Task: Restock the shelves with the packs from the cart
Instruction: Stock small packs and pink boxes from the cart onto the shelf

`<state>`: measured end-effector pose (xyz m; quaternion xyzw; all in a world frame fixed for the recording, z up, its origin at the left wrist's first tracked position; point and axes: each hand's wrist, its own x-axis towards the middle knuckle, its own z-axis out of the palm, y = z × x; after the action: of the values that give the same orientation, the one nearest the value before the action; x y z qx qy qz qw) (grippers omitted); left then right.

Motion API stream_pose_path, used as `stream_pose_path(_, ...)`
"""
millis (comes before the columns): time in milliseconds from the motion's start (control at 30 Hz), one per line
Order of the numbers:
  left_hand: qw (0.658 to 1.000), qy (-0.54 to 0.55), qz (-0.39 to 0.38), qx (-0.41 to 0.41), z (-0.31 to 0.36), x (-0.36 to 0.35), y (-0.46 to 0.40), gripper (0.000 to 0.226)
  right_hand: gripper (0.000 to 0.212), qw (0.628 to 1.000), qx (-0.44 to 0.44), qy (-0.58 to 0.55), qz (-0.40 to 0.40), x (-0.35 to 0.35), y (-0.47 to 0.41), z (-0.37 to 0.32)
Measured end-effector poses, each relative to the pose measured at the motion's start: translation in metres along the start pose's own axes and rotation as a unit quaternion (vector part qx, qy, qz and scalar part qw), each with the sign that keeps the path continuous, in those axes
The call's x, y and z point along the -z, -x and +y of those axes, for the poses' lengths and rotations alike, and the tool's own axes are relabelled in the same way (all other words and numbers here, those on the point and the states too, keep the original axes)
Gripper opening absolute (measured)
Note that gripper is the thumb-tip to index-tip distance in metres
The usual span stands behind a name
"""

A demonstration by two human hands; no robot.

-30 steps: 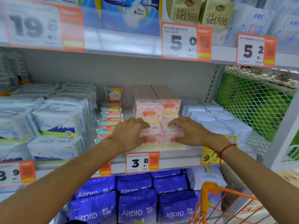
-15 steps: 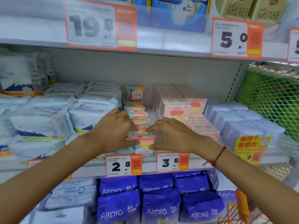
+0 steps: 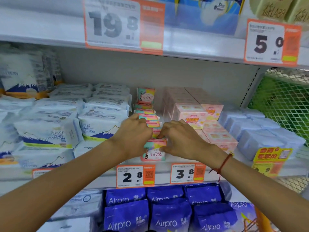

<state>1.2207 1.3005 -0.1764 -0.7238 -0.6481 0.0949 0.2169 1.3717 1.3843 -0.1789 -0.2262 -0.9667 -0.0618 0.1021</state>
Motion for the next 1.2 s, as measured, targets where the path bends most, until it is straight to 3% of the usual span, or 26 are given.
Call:
stream_pose_path(267, 0.999, -0.031, -0.035, 0.002, 0.006, 0.012, -0.004, 0.034, 0.048, 0.996, -0.024, -0.067, -0.060, 0.003, -0.005, 0.002)
stream_pose_path(400, 0.996, 0.063, -0.064, 0.019, -0.009, 0.022, -0.003, 0.058, 0.059, 0.982, -0.018, -0.112, -0.150, 0.014, -0.007, 0.009)
stream_pose_path(467, 0.989, 0.125, -0.057, 0.055, -0.024, 0.036, -0.006, 0.058, 0.061, 0.975, -0.025, -0.144, -0.170, 0.021, -0.010, 0.013)
stream_pose_path(600, 0.981, 0.152, -0.014, 0.124, -0.068, 0.051, -0.028, 0.028, 0.039, 0.951, -0.099, -0.283, -0.075, 0.023, -0.037, 0.016)
stream_pose_path(700, 0.976, 0.145, -0.041, 0.158, -0.100, 0.041, -0.069, 0.029, 0.033, 0.911, -0.168, -0.375, -0.033, 0.018, -0.071, 0.015)
stream_pose_path(800, 0.967, 0.185, -0.077, 0.158, -0.129, 0.018, -0.114, 0.044, 0.030, 0.896, -0.226, -0.383, -0.019, 0.000, -0.115, 0.016)
stream_pose_path(933, 0.966, 0.190, -0.065, 0.164, -0.143, -0.006, -0.157, 0.051, 0.047, 0.862, -0.346, -0.363, 0.073, -0.027, -0.167, 0.033)
stream_pose_path(1033, 0.978, 0.135, -0.035, 0.154, -0.140, -0.019, -0.171, 0.053, 0.045, 0.859, -0.366, -0.341, 0.107, -0.033, -0.181, 0.047)
stream_pose_path(1200, 0.984, 0.088, -0.041, 0.152, -0.138, -0.041, -0.176, 0.039, 0.030, 0.815, -0.381, -0.411, 0.148, -0.065, -0.206, 0.052)
